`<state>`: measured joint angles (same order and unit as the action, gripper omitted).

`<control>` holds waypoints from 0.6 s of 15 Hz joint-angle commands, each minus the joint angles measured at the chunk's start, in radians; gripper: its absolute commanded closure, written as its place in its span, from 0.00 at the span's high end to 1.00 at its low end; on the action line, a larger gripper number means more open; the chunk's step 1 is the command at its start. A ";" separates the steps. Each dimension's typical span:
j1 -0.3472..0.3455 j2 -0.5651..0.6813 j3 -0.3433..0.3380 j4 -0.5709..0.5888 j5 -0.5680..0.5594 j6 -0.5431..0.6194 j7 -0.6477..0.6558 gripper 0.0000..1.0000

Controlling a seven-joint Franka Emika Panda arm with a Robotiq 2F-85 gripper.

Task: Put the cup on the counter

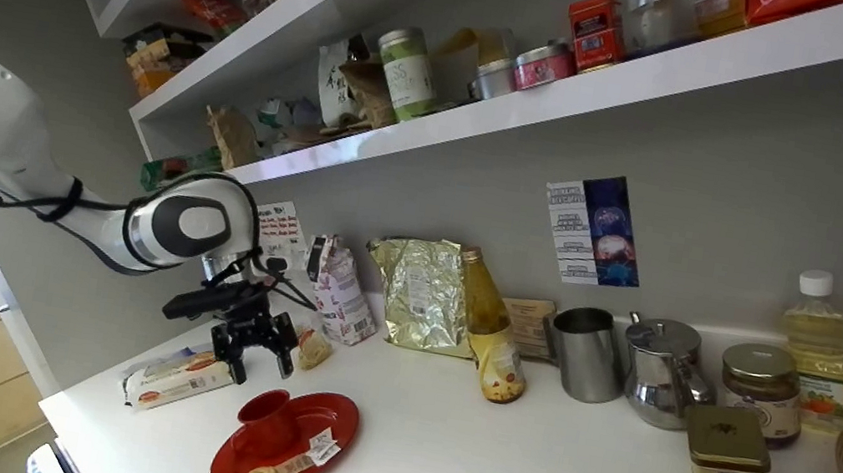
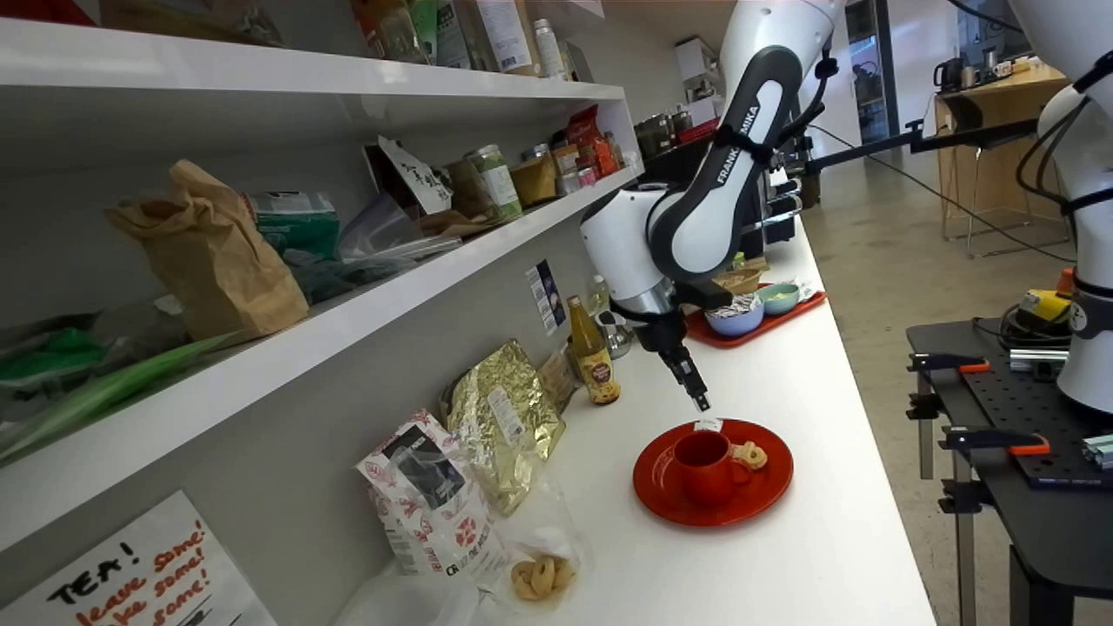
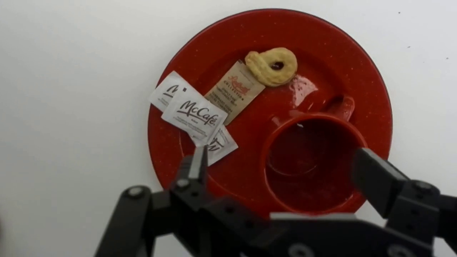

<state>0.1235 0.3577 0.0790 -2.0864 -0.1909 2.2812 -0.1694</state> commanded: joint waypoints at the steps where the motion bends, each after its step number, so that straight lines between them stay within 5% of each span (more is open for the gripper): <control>1: 0.019 0.061 0.001 0.052 -0.030 -0.042 0.033 1.00; 9: 0.011 0.129 -0.009 0.128 -0.013 -0.072 0.044 1.00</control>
<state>0.1338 0.4410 0.0740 -2.0213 -0.1961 2.2446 -0.1494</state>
